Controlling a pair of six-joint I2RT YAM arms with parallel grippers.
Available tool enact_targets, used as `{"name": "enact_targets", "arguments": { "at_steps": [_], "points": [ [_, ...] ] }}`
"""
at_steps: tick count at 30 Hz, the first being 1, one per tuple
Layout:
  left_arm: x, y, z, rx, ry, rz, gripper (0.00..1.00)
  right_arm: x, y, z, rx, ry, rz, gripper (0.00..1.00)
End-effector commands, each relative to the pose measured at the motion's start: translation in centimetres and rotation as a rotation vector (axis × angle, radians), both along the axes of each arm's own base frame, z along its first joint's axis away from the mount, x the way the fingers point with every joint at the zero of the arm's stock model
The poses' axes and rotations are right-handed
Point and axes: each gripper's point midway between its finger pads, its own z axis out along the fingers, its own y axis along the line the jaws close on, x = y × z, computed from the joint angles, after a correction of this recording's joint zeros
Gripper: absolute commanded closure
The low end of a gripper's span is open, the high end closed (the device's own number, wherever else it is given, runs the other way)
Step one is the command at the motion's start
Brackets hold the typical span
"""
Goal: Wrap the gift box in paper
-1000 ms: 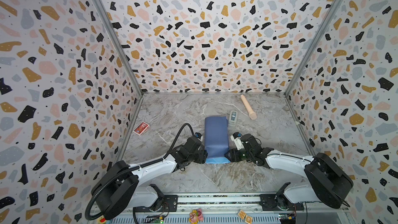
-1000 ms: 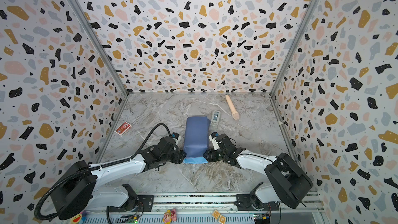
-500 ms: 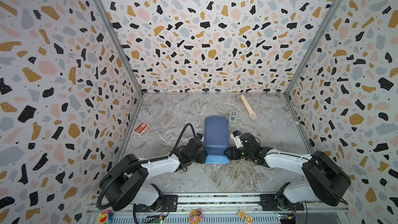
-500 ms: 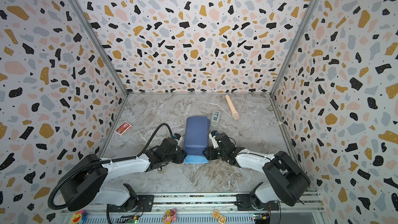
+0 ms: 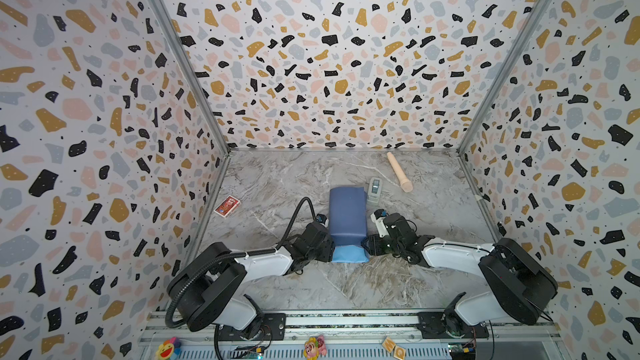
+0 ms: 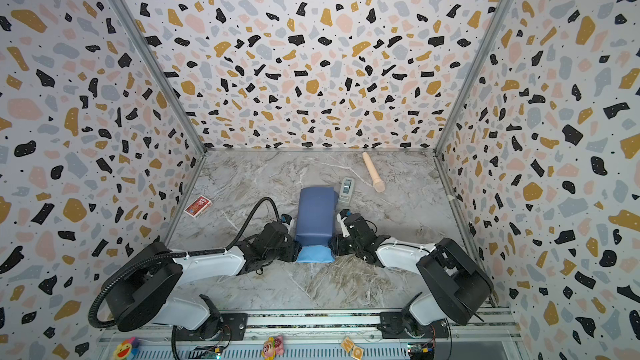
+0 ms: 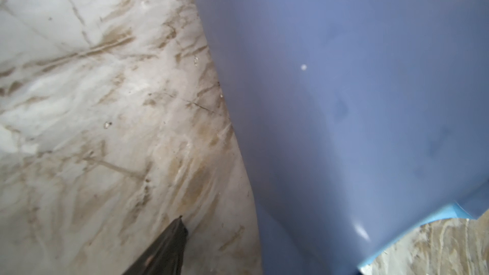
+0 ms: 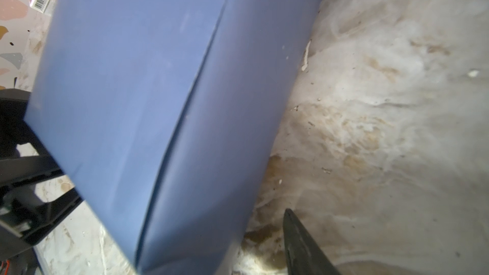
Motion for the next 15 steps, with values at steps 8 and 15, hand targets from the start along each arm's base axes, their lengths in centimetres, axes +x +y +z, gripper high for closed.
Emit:
{"name": "enact_targets", "arguments": {
  "at_steps": [8, 15],
  "points": [
    [-1.3, -0.1, 1.9, -0.034, -0.017, -0.073, 0.21, 1.4, 0.0, 0.9, -0.022, -0.045, -0.016, 0.51],
    [-1.3, -0.2, 2.0, -0.011, -0.018, -0.096, 0.26, 1.9, -0.5, 1.1, -0.025, -0.051, -0.022, 0.53]
  ]
}}
